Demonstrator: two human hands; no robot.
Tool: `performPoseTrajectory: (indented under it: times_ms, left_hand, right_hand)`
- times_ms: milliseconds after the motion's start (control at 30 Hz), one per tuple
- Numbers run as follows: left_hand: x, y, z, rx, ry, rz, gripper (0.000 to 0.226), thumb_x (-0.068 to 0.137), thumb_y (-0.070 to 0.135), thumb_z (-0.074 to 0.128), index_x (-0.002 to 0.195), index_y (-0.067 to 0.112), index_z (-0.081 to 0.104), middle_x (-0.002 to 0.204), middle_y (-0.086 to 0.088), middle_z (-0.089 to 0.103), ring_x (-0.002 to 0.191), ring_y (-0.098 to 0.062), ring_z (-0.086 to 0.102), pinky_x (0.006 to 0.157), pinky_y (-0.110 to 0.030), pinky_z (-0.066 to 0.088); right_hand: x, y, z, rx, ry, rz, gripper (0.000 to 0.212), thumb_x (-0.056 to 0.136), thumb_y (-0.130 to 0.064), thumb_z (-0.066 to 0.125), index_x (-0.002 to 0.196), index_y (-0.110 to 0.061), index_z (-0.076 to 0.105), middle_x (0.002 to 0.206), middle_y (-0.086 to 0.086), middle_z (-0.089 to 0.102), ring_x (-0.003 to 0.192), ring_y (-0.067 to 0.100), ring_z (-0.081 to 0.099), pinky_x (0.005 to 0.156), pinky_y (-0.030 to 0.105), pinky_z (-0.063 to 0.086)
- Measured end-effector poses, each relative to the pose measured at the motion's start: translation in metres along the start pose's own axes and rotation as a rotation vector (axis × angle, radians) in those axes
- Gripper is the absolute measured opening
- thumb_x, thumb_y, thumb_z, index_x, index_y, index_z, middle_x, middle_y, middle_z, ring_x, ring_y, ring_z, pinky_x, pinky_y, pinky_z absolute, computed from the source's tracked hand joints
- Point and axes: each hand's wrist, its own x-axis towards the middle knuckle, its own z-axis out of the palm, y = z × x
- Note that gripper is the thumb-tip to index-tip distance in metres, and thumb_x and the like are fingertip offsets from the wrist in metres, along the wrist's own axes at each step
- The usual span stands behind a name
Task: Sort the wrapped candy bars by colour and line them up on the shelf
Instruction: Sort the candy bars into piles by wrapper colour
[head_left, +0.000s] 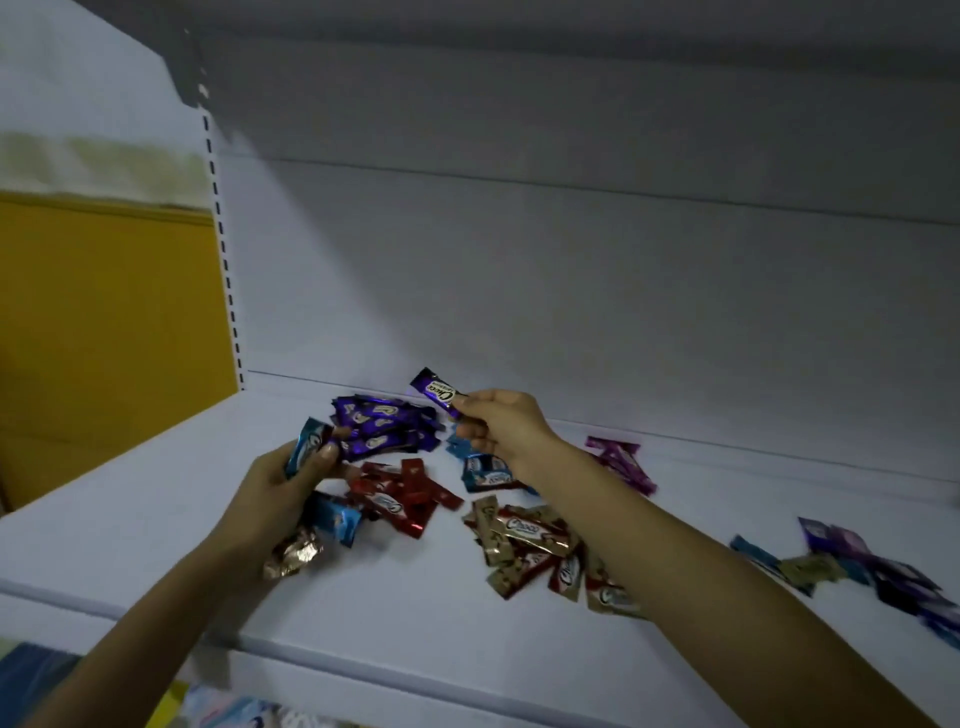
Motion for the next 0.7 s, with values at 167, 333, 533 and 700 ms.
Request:
performPoseTrajectory:
  times_ms: [167,333,533,700]
  left_hand:
    - [0.009,-0.018,-0.022,-0.044,0.067,0.021,0.024,0.091,0.037,0.051,0.108,0.025,0.064,0.092,0.0,0.075,0.077,-0.007,0.071,0.052,-0.015,0.051]
    - [0.011,-0.019,-0.021,-0.081,0.03,0.051,0.019,0.096,0.028,0.05,0.11,0.025,0.062,0.089,-0.002,0.075,0.075,-0.004,0.07,0.053,-0.014,0.051]
    - [0.013,-0.02,-0.021,-0.05,-0.011,0.049,0.038,0.082,0.044,0.053,0.107,0.017,0.062,0.09,0.001,0.074,0.08,-0.008,0.071,0.058,-0.017,0.053]
    - [0.012,-0.022,-0.021,-0.037,-0.034,0.081,0.02,0.095,0.033,0.051,0.11,0.023,0.061,0.095,0.002,0.074,0.086,-0.012,0.071,0.065,-0.018,0.055]
  right_hand:
    - [0.055,0.004,0.049,-0.07,0.079,0.013,0.007,0.088,-0.01,0.065,0.084,-0.006,0.062,0.067,0.004,0.066,0.038,0.001,0.056,0.038,0.015,0.042]
    - [0.085,0.014,0.07,-0.268,0.096,0.05,0.027,0.088,-0.014,0.066,0.106,0.005,0.062,0.095,0.018,0.071,0.041,0.005,0.059,0.038,0.016,0.041]
    - [0.056,0.018,0.091,-0.708,0.072,-0.359,0.027,0.088,-0.04,0.062,0.103,-0.018,0.059,0.094,-0.001,0.063,0.083,0.015,0.061,0.07,0.026,0.049]
    - [0.007,0.006,0.112,-0.393,-0.591,-0.319,0.002,0.087,-0.028,0.068,0.086,-0.027,0.07,0.081,-0.012,0.07,0.076,-0.001,0.066,0.063,0.014,0.051]
